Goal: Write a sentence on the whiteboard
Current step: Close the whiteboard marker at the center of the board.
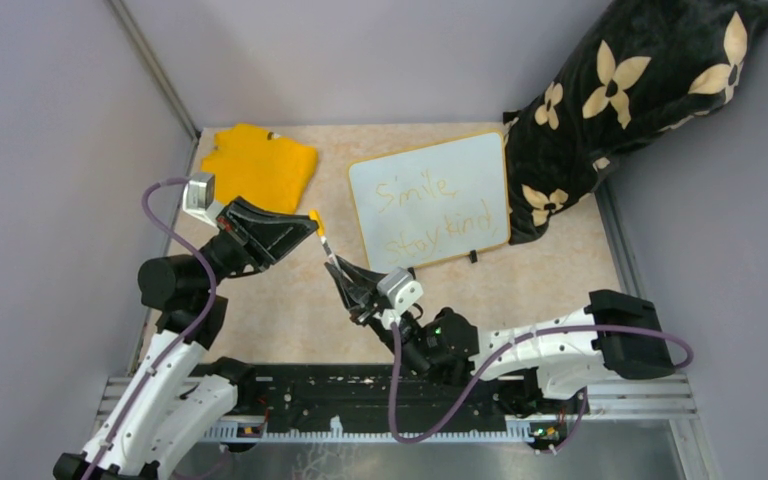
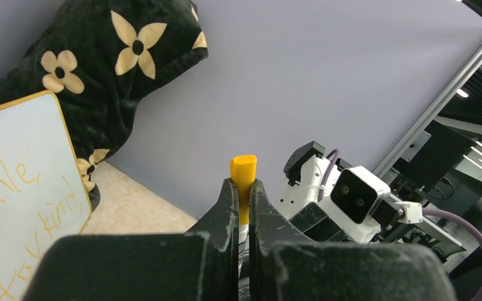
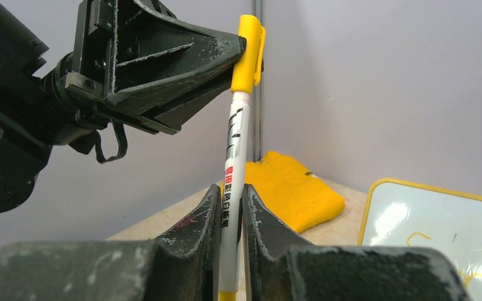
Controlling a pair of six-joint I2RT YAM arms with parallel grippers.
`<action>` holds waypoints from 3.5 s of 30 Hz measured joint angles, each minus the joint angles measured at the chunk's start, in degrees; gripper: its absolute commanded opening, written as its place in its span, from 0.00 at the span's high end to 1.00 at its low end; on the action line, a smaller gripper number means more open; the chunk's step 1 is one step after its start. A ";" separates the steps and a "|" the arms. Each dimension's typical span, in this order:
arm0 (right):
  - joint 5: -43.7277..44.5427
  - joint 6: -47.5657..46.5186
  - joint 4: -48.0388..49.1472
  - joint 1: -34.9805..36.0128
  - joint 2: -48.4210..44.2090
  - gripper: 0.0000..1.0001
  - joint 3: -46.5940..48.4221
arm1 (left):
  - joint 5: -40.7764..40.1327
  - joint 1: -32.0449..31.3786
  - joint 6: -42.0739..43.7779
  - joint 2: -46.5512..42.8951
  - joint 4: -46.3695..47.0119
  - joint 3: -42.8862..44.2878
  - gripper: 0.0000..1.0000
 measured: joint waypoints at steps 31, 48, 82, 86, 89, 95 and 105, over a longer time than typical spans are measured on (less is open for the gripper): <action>1.55 -1.75 -10.03 -0.39 -4.44 1.00 1.29 | 2.16 -3.08 15.87 1.07 -16.20 7.89 1.00; 3.87 -4.09 -10.93 -0.39 -2.71 1.00 3.74 | -2.01 -6.93 21.42 1.01 -16.65 7.78 1.00; 2.99 -6.82 -13.18 -0.63 -1.31 1.00 5.57 | -6.36 -7.48 24.22 -4.11 -17.84 4.85 0.63; -1.09 -6.21 -12.41 -0.63 -3.17 1.00 6.67 | -4.87 -8.79 23.93 -4.70 -23.04 4.46 0.36; -2.38 -5.70 -12.61 -0.63 -4.74 1.00 6.69 | -5.60 -8.74 23.45 -4.87 -24.37 4.83 0.14; -4.37 -4.28 -12.37 -0.63 -7.02 1.00 6.60 | -5.53 -8.85 23.74 -5.68 -27.50 4.96 0.01; -5.84 -0.26 -14.58 -0.63 -9.75 1.00 4.68 | -5.42 -8.85 25.07 -6.34 -25.05 6.75 0.01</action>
